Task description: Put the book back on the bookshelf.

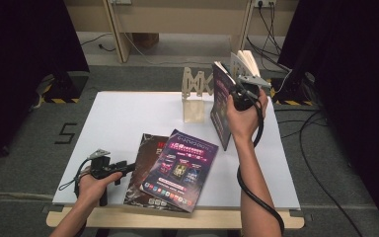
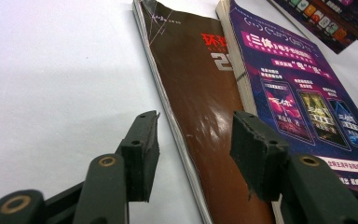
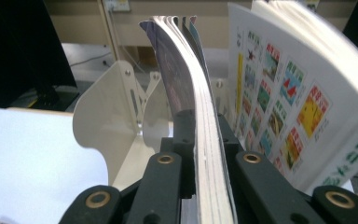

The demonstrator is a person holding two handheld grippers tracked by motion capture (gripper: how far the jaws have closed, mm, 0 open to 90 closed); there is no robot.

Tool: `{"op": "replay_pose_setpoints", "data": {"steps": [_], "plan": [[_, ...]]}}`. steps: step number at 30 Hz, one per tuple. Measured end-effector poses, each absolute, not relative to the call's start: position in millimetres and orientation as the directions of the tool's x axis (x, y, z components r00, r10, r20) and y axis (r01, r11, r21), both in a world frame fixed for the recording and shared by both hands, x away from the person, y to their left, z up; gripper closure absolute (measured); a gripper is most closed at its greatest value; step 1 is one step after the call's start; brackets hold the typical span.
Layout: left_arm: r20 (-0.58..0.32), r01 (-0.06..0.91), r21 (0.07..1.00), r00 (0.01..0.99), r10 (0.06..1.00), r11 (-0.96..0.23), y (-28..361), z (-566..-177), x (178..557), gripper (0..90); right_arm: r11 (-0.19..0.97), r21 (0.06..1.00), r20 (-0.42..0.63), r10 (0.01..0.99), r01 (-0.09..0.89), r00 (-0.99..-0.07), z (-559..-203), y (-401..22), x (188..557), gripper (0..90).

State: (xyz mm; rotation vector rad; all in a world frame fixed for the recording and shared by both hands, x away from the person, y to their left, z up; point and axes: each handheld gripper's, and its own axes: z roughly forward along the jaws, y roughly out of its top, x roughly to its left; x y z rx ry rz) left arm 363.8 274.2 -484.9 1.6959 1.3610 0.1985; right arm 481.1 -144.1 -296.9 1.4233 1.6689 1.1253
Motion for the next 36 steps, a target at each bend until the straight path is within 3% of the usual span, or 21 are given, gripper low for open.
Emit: {"op": "replay_pose_setpoints", "data": {"steps": [9,21,36], "plan": [[-0.399,0.686,0.726,0.373,0.838,0.041,274.8,-484.7,363.9,50.8,-0.006,0.934,0.067,0.985,0.358,-0.159,-289.5,-136.9,501.7,84.5],[-0.4,0.687,0.726,0.372,0.838,0.041,275.6,-485.5,364.0,50.8,0.001,0.934,0.048,0.991,0.356,-0.128,-306.4,-127.2,523.9,84.4],[-0.395,0.687,0.726,0.381,0.836,0.029,273.2,-486.2,363.0,50.7,0.005,0.929,0.045,0.991,0.371,-0.126,-312.4,-131.1,515.4,78.2]]}}
